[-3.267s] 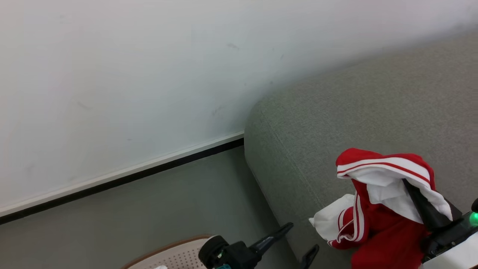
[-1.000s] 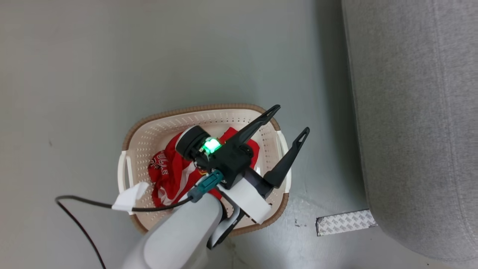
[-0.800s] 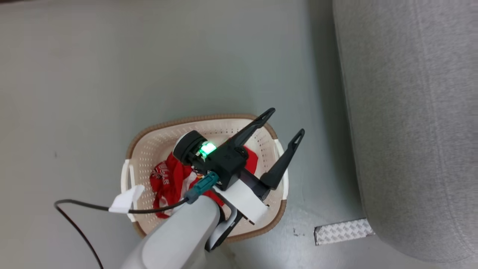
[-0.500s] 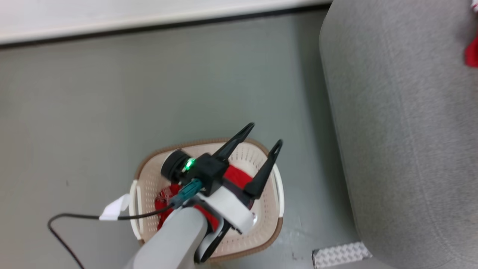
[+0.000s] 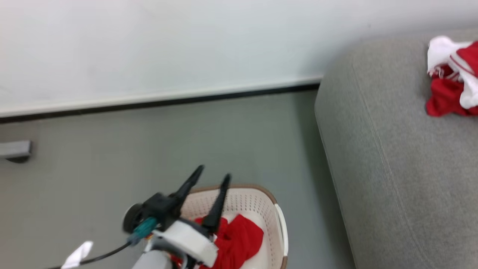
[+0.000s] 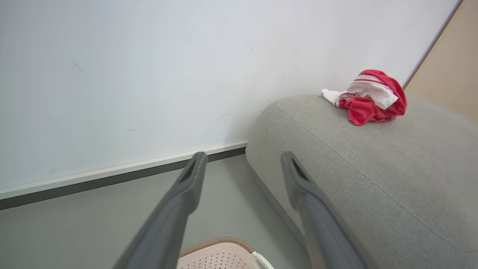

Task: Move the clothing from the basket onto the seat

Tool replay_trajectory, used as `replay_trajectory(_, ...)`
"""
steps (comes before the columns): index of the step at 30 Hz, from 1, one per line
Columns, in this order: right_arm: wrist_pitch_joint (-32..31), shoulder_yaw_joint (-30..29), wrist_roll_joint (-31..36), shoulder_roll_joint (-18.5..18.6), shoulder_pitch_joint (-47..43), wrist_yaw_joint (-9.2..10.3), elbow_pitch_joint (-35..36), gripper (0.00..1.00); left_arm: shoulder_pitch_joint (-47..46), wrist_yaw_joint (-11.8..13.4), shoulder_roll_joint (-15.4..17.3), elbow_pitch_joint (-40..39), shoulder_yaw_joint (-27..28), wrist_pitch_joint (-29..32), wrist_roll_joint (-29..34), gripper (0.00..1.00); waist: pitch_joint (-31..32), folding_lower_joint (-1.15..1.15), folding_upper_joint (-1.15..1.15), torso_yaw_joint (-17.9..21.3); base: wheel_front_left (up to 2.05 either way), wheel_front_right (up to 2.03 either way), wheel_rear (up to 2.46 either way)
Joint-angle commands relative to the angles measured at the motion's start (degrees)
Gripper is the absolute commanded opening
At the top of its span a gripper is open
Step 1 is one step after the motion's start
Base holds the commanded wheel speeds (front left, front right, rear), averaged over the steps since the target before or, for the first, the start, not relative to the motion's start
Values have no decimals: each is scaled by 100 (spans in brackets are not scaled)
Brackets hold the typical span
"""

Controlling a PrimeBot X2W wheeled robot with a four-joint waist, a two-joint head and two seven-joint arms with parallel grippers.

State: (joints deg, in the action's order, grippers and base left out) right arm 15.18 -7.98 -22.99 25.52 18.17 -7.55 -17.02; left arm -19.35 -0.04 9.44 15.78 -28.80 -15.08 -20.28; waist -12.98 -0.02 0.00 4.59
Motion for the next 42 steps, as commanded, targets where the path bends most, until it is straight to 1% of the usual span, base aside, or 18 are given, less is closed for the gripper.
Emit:
replay_trajectory(1, -7, -34, 93, -94, -214, 13, 139, 100, 128, 31, 60, -22, 92, -11, 19, 100, 260, 2, 0, -159, 0, 0, 0)
replay_trajectory(3, -5, -103, 193, -357, -613, 13, 527, 100, 340, 82, 83, -34, 285, -10, 55, 100, 390, 2, 0, -204, 0, 0, 0)
replay_trajectory(6, -6, -32, 363, -741, -1094, 13, 942, 100, 638, 145, 116, -52, 563, -7, 107, 100, 561, 2, 0, -260, 0, 0, 0)
replay_trajectory(10, -6, 145, 540, -1220, -1570, 13, 1268, 100, 1046, 206, 53, -124, 923, -8, 220, 100, 825, 2, 0, -353, 0, 0, 0)
replay_trajectory(13, -6, 179, 658, -1529, -1893, 13, 1306, 100, 1348, 262, -58, -213, 1195, -8, 313, 100, 1029, 2, 0, -438, 0, 0, 0)
replay_trajectory(16, -6, 156, 751, -1850, -2201, 13, 1169, 100, 1600, 290, -162, -285, 1469, -8, 443, 100, 1206, 2, 0, -520, 0, 0, 0)
replay_trajectory(20, -5, 106, 841, -2108, -2474, 13, 928, 100, 1861, 302, -297, -338, 1752, -8, 627, 100, 1337, 2, 0, -583, 0, 0, 0)
replay_trajectory(25, -5, 133, 1066, -2231, -2612, 13, 613, 100, 2050, 227, -454, -277, 2004, -8, 817, 100, 1436, 2, 0, -596, 0, 0, 0)
replay_trajectory(29, -5, 157, 1194, -2257, -2638, 13, 447, 100, 2170, 153, -541, -212, 2183, -8, 907, 100, 1507, 2, 0, -563, 0, 0, 0)
replay_trajectory(37, -5, 277, 1086, -2264, -2575, 13, 283, 100, 2250, -25, -612, -33, 2364, -8, 1080, 100, 1588, 2, 0, -538, 0, 0, 0)
replay_trajectory(42, -5, 395, 1055, -2262, -2517, 13, 267, 100, 2231, -91, -630, 9, 2419, -8, 1144, 100, 1614, 2, 0, -566, 0, 0, 0)
